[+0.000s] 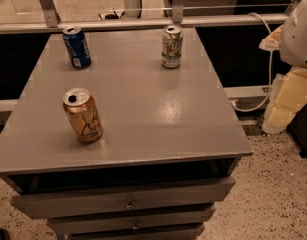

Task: Pick orange can

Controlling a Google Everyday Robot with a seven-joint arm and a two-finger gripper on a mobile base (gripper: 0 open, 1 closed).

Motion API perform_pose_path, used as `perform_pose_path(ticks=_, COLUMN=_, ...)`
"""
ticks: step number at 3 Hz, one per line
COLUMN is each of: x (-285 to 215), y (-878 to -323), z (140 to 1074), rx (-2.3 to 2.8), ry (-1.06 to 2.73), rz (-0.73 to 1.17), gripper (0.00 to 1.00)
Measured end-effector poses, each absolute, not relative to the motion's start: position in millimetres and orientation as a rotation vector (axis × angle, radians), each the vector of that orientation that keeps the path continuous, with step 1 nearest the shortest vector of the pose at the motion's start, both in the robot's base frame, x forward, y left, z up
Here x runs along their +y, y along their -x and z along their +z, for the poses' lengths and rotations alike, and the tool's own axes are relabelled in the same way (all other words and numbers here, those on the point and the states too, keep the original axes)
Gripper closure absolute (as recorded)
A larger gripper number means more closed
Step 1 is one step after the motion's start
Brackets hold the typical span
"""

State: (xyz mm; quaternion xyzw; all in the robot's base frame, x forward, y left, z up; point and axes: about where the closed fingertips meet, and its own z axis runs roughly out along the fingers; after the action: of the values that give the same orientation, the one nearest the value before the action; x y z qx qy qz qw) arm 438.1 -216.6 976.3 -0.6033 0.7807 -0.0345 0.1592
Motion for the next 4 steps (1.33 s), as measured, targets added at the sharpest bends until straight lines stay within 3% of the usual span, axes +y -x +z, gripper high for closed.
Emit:
perform_pose_path(ticks=1, x=-214, y=-438, z=976, rx=2.22, ry=1.721, rz=-0.091, gripper=0.0)
perform_pose_path(ticks=4, x=-44, y=-451, z=933, rx=1.773, ry=1.597, rz=0.609, gripper=0.0)
